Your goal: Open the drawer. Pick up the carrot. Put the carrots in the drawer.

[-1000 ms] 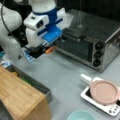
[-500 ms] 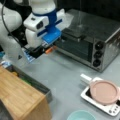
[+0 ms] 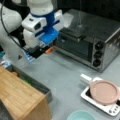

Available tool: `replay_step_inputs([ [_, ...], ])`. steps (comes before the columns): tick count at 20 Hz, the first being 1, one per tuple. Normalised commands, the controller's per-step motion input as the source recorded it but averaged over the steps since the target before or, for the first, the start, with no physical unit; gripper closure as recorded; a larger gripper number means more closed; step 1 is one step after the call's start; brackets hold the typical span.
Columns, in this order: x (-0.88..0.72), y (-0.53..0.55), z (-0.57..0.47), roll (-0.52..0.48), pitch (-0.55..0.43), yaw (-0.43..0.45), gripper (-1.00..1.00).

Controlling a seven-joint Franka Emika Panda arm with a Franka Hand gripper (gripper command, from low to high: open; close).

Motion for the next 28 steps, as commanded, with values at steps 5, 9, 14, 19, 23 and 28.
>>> replay_step_inputs([
  [5,-0.34,-0.34,-0.23,-0.023,-0.183,0.129,-1.0],
  [9,-0.23,-0.45,-0.22,-0.03,-0.209,0.155,-1.0],
  [14,-0.17,-0.36,-0.16,-0.037,-0.192,0.144,-1.0],
  [19,-0.1,-0.26,-0.14,-0.053,-0.165,0.137,-1.0],
  [23,-0.04,-0.24,-0.17,-0.054,-0.143,0.141,-1.0],
  [28,0.0,-0.23,-0.18,-0.036,-0.098,0.125,-1.0],
])
